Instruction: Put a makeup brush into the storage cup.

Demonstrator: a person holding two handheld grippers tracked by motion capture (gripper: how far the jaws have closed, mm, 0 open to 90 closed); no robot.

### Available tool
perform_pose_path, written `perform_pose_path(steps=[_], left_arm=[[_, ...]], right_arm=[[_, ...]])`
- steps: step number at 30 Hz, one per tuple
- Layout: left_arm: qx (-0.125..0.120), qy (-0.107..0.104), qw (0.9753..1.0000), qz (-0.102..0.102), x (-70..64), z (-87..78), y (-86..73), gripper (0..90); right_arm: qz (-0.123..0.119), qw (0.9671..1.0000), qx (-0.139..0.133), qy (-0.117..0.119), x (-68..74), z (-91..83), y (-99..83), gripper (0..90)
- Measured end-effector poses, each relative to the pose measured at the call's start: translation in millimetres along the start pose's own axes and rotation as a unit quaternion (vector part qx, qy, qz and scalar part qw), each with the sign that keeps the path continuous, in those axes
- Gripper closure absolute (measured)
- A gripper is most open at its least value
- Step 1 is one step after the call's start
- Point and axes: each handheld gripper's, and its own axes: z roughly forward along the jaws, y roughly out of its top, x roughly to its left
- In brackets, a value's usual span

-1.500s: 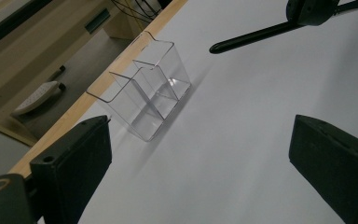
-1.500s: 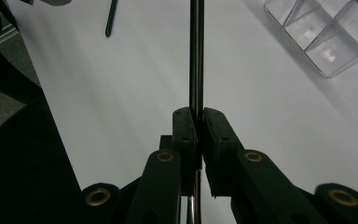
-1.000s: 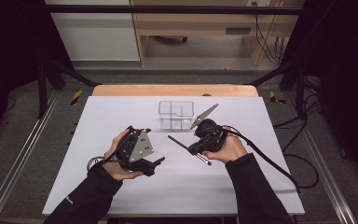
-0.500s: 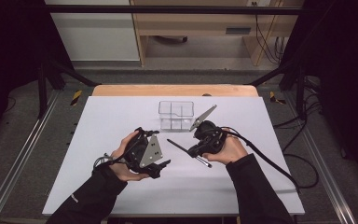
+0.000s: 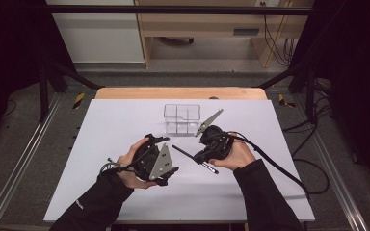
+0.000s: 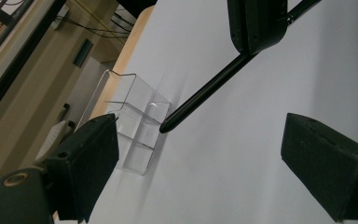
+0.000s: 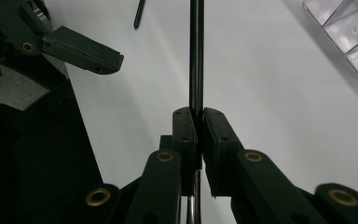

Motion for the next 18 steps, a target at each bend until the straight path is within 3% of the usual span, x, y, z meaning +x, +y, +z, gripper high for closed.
perform_pose_path(steps=[12, 18], left_arm=[[0.01, 0.013, 0.9995, 0.025, -4.4, 3.6, 1.9, 12.1], [0.01, 0.005, 0.9992, 0.038, -7.1, 6.5, 3.2, 13.9]], right_arm=[[-0.001, 1.0, 0.005, 0.007, -0.3, 1.4, 0.7, 84.2], [-0.001, 0.9999, 0.01, 0.009, 0.0, 2.3, 1.9, 84.2]])
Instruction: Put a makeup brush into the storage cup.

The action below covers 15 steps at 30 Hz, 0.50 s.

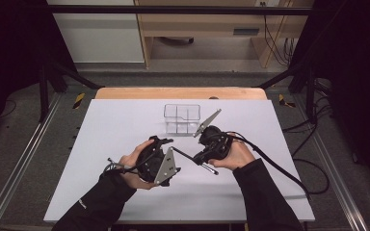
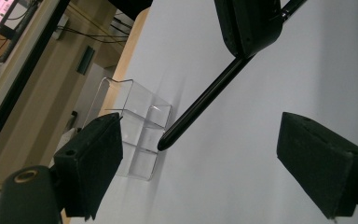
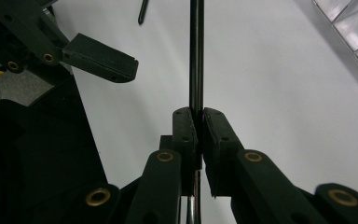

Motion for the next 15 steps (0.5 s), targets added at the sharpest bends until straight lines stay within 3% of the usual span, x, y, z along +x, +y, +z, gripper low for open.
perform_pose_path(steps=[2, 6, 15], left_arm=[[0.0, 0.003, 0.9999, 0.013, 0.1, 0.4, 0.7, 14.5], [0.012, 0.004, 0.9997, 0.022, -2.7, 1.3, 1.2, 15.7], [0.012, 0.01, 0.9989, 0.044, -8.1, 3.5, 3.1, 20.6]], right_arm=[[-0.002, 1.0, 0.0, 0.002, -0.1, 0.1, 0.5, 84.2], [-0.005, 1.0, 0.002, 0.003, 2.0, 0.8, 2.5, 84.2], [-0.009, 0.9999, 0.007, 0.008, 4.6, 2.7, 5.6, 84.2]])
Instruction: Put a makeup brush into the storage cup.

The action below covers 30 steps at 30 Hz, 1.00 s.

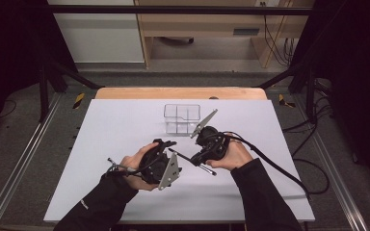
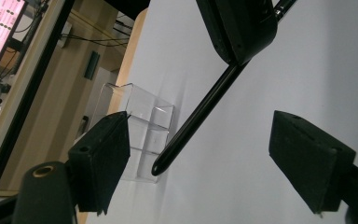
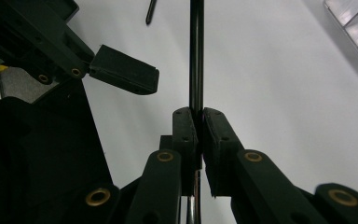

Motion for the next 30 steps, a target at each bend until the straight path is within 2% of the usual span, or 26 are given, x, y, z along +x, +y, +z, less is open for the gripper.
perform_pose_path(steps=[14, 30], left_arm=[[0.005, 0.009, 0.9993, 0.036, -7.0, 4.9, 1.9, 30.6], [0.013, 0.021, 0.9964, 0.081, -16.1, 7.8, 2.8, 45.0]], right_arm=[[-0.003, 0.9999, 0.007, 0.009, 2.5, 4.3, 0.9, 84.2], [-0.007, 0.9998, 0.009, 0.016, 3.5, 8.9, 2.6, 84.2]])
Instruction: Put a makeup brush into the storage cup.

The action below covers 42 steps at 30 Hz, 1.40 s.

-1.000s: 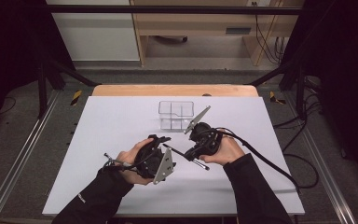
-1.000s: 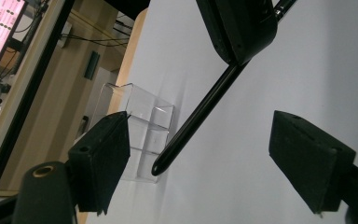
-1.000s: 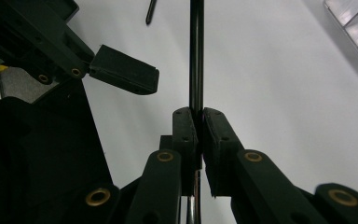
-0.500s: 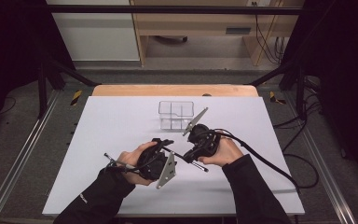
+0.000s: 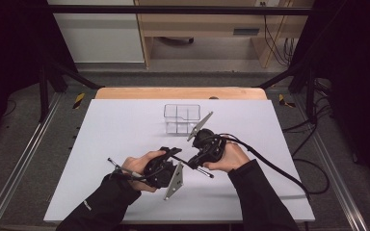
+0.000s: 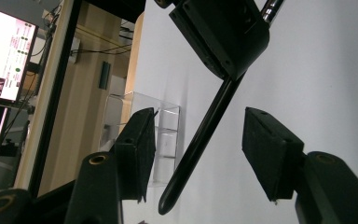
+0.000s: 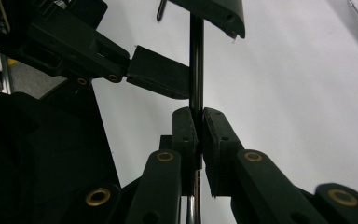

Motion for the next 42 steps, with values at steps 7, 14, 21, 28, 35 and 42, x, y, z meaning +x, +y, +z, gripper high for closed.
perform_pose_path(steps=[7, 14, 21, 28, 35, 42], left_arm=[[0.003, -0.004, 0.9998, 0.017, -3.3, 1.5, 1.6, 51.3], [0.007, -0.005, 0.9995, 0.03, -4.7, 3.3, 2.6, 57.2], [0.008, -0.007, 0.9991, 0.042, -6.0, 3.0, 3.3, 63.7], [0.004, -0.008, 0.9987, 0.05, -6.2, 2.3, 4.3, 70.7], [0.006, -0.009, 0.9981, 0.06, -7.3, 1.8, 3.9, 75.9], [0.007, -0.015, 0.9974, 0.07, -8.3, 2.3, 4.1, 79.1]], right_arm=[[-0.001, 1.0, 0.005, 0.004, 1.8, -0.4, 1.1, 84.2], [-0.002, 1.0, 0.006, 0.006, 2.3, -0.8, 0.5, 84.2], [-0.004, 0.9999, 0.01, 0.012, 2.7, 2.2, 0.9, 84.2], [-0.004, 0.9998, 0.011, 0.014, 2.9, 1.3, 0.7, 84.2], [-0.006, 0.9998, 0.01, 0.015, 3.1, 2.4, 0.6, 84.1], [-0.007, 0.9998, 0.009, 0.017, 2.6, 0.9, 0.4, 84.1]])
